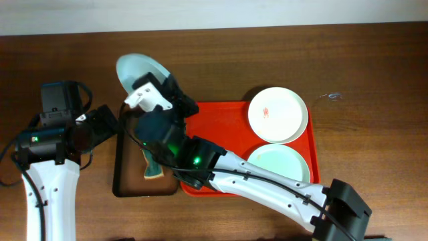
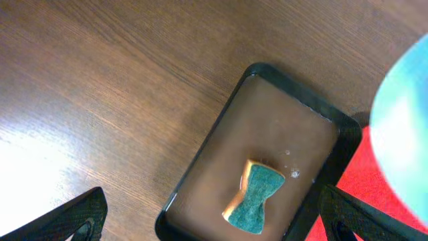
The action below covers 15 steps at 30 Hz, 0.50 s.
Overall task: Clean dirty plates on tray and stack at the side
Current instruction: 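Lift the light-blue plate with the right gripper and place it right of the tray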
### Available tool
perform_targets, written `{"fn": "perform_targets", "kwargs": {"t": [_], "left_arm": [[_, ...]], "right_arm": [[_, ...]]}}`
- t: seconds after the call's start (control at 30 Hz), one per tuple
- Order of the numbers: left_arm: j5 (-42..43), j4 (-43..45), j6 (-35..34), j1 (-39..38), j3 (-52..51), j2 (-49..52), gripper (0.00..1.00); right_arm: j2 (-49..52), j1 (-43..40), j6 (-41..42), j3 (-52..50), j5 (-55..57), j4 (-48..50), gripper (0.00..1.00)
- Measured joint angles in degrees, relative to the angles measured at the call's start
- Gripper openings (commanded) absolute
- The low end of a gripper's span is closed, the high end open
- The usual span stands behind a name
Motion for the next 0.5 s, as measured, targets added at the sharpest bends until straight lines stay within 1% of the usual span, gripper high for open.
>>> {"fn": "perform_targets", "kwargs": {"t": [0.03,0.07,0.13,0.27,0.33,0.37,0.4,0.43,0.47,0.5], "left_arm": [[0.0,0.0,0.0,0.0,0.0,0.0,0.99],[0.0,0.0,0.0,0.0,0.0,0.0,0.99],[0.0,0.0,0.0,0.0,0.0,0.0,0.99],[0.0,0.0,0.0,0.0,0.0,0.0,0.99],[0.0,0.0,0.0,0.0,0.0,0.0,0.99],[0.0,0.0,0.0,0.0,0.0,0.0,0.99],[0.0,-0.1,0.0,0.0,0.0,0.0,0.99],[0.0,0.0,0.0,0.0,0.0,0.0,0.99],[0.0,-0.1,0.0,0.0,0.0,0.0,0.99],[0.0,0.0,0.0,0.1,0.0,0.0,0.99]], "right_arm": [[0.0,-0.1,7.1,0.2,-1.0,-7.5,0.04],[0.0,-0.5,16.5,0.1,-3.8,-14.3,0.04],[0.0,-2.3,28.1,0.1,-12.5,-20.5,0.04],[-0.4,-11.1,43.3,0.1,-32.5,-31.0,0.04],[-5.0,-18.3,46.6,-0.1,-41.1,-36.4,0.04],[-8.5,-23.1,48.0,0.0,-45.0,-40.7,0.04],[-12.7,-29.9,49.2,0.1,-48.6,-45.2,0.04],[-15.4,-35.5,49.7,0.4,-50.5,-47.6,0.04],[-16.8,-42.4,50.0,0.4,-53.9,-54.2,0.04],[-16.9,-48.1,50.2,0.3,-55.2,-56.4,0.04]]}}
